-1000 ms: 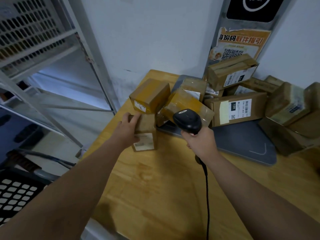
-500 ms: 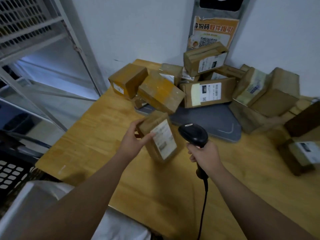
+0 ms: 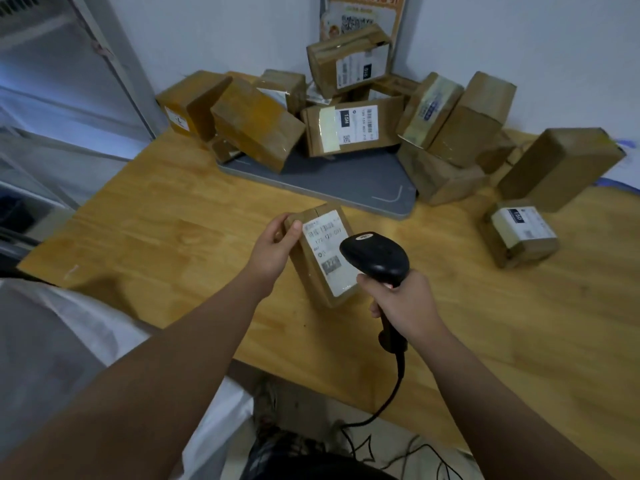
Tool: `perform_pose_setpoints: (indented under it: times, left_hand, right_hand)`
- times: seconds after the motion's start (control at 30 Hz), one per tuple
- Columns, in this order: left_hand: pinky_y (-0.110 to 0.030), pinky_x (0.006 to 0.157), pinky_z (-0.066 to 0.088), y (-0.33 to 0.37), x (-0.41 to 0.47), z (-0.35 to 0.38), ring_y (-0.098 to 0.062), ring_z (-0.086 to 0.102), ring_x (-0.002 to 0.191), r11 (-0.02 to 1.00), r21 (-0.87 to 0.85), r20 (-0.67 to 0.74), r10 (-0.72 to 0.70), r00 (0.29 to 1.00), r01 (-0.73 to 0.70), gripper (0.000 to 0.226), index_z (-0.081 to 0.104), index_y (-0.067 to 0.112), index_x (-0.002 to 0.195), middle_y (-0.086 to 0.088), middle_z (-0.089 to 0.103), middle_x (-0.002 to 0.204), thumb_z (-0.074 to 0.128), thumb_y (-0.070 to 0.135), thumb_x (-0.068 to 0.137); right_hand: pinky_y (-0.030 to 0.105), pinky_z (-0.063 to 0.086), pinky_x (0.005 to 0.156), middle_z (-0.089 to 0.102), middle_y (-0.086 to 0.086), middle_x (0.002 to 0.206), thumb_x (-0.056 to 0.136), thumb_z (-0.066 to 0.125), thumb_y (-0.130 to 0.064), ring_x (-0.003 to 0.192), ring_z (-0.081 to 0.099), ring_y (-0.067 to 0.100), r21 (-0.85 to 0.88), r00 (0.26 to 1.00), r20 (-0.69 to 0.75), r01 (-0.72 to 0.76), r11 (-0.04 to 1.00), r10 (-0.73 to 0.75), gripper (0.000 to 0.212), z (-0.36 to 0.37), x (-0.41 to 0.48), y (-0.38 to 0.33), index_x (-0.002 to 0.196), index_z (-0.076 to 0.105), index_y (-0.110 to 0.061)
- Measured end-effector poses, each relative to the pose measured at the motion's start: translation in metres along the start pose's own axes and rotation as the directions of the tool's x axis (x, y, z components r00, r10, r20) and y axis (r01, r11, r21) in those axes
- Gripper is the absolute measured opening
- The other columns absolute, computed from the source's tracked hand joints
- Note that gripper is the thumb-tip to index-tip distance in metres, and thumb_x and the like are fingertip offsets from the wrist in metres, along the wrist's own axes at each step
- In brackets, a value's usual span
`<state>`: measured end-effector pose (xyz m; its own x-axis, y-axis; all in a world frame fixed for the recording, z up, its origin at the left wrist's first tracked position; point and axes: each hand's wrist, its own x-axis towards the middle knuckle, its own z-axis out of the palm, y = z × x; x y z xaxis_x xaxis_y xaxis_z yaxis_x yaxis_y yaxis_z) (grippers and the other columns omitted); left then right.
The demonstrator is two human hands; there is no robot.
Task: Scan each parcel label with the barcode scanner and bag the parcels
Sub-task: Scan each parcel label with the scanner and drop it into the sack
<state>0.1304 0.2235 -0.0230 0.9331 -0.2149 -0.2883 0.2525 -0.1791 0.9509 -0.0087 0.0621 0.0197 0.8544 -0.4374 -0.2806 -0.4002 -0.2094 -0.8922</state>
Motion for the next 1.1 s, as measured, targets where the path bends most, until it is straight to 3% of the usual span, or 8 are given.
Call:
perform_pose_setpoints:
  times: [0.17, 0.33, 0.57, 0.8, 1.1]
  left_hand:
    - [-0.016, 0.074, 0.039, 0.009, -0.011, 0.009, -0.007, 0.052, 0.105, 0.999, 0.043, 0.001, 0.028, 1.000, -0.029, 0.044, 0.046, 0.027, 0.139, 0.005, 0.056, 0.123, 0.050, 0.041, 0.098]
    - [-0.028, 0.089, 0.041, 0.011, -0.015, 0.011, -0.017, 0.051, 0.119, 0.995, 0.086, 0.010, 0.041, 0.999, -0.042, 0.044, 0.046, 0.029, 0.138, 0.000, 0.058, 0.128, 0.050, 0.044, 0.097]
    - [-0.028, 0.088, 0.038, 0.014, -0.019, 0.015, -0.012, 0.046, 0.116, 0.995, 0.095, -0.019, 0.042, 0.999, -0.040, 0.045, 0.042, 0.029, 0.142, -0.001, 0.054, 0.134, 0.047, 0.042, 0.099]
    - [-0.029, 0.090, 0.037, 0.017, -0.020, 0.016, -0.012, 0.043, 0.116, 0.994, 0.104, -0.050, 0.024, 0.998, -0.019, 0.048, 0.038, 0.030, 0.145, -0.002, 0.050, 0.139, 0.046, 0.042, 0.099]
    - [-0.029, 0.091, 0.036, 0.018, -0.023, 0.017, -0.019, 0.043, 0.128, 0.995, 0.103, -0.073, 0.003, 0.997, 0.005, 0.051, 0.035, 0.028, 0.147, -0.004, 0.048, 0.142, 0.046, 0.041, 0.099]
  right_hand:
    - [0.018, 0.048, 0.049, 0.060, 0.003, 0.052, 0.083, 0.074, -0.022, 0.047, 0.059, 0.012, -0.001, 1.000, 0.006, 0.029, 1.000, -0.029, 0.013, -0.007, -0.015, -0.001, 0.076, 0.065, -0.014]
    - [0.029, 0.053, 0.058, 0.061, 0.009, 0.060, 0.083, 0.072, -0.022, 0.057, 0.062, 0.020, -0.081, 0.998, -0.054, 0.040, 0.996, -0.045, 0.018, -0.013, -0.015, -0.001, 0.070, 0.061, -0.016]
    - [0.013, 0.046, 0.044, 0.060, 0.006, 0.053, 0.085, 0.070, -0.025, 0.040, 0.056, 0.006, -0.091, 0.999, -0.023, 0.040, 0.995, -0.042, 0.015, -0.019, -0.016, -0.005, 0.075, 0.063, -0.015]
    - [0.010, 0.044, 0.043, 0.061, 0.002, 0.055, 0.086, 0.070, -0.024, 0.041, 0.056, 0.002, -0.091, 0.999, -0.004, 0.047, 0.995, -0.047, 0.016, -0.021, -0.019, -0.004, 0.076, 0.057, -0.027]
    - [0.011, 0.046, 0.043, 0.062, 0.004, 0.057, 0.084, 0.070, -0.024, 0.042, 0.057, 0.004, -0.117, 0.999, -0.011, 0.042, 0.992, -0.044, 0.014, -0.019, -0.018, -0.006, 0.076, 0.059, -0.023]
